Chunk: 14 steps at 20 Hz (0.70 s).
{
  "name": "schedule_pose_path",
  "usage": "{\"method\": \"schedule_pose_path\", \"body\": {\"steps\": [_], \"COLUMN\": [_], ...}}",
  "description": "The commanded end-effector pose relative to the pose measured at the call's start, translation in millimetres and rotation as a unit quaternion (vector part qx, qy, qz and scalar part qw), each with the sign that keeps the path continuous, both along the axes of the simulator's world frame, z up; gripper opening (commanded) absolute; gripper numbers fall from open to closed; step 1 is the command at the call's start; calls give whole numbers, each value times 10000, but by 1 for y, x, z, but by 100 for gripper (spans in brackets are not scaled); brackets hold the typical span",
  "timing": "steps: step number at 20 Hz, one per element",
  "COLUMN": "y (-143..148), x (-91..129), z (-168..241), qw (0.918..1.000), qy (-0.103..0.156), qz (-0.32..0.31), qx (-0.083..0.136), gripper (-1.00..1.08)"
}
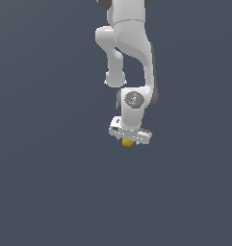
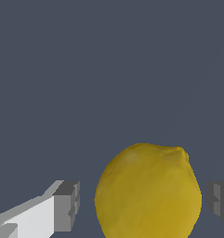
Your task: Pick up the object and move it to a goal position.
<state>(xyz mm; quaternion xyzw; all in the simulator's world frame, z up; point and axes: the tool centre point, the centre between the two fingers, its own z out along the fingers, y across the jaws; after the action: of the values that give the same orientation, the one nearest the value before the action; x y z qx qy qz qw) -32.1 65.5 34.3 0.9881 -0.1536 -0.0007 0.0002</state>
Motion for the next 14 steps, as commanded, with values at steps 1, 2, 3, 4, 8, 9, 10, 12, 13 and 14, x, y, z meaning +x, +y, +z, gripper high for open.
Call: {"method": "schedule_pose_path", "body": {"steps": [1, 2, 3, 4, 8, 9, 10, 12, 13, 14], "y": [0, 0, 0, 0, 0, 0, 0, 0, 0, 1], "x": [1, 1, 1, 1, 1, 1, 1, 1, 1, 1], "z": [-5, -6, -6, -6, -6, -6, -6, -6, -6, -5], "qw": [10000, 10000, 10000, 10000, 10000, 10000, 10000, 10000, 10000, 10000], "qy": [-7, -7, -7, -7, -7, -7, -7, -7, -7, -9], "qz": [-1, -1, -1, -1, -1, -1, -1, -1, -1, 0], "qx": [1, 1, 1, 1, 1, 1, 1, 1, 1, 3], "gripper": [100, 100, 100, -100, -100, -100, -100, -100, -100, -100]}}
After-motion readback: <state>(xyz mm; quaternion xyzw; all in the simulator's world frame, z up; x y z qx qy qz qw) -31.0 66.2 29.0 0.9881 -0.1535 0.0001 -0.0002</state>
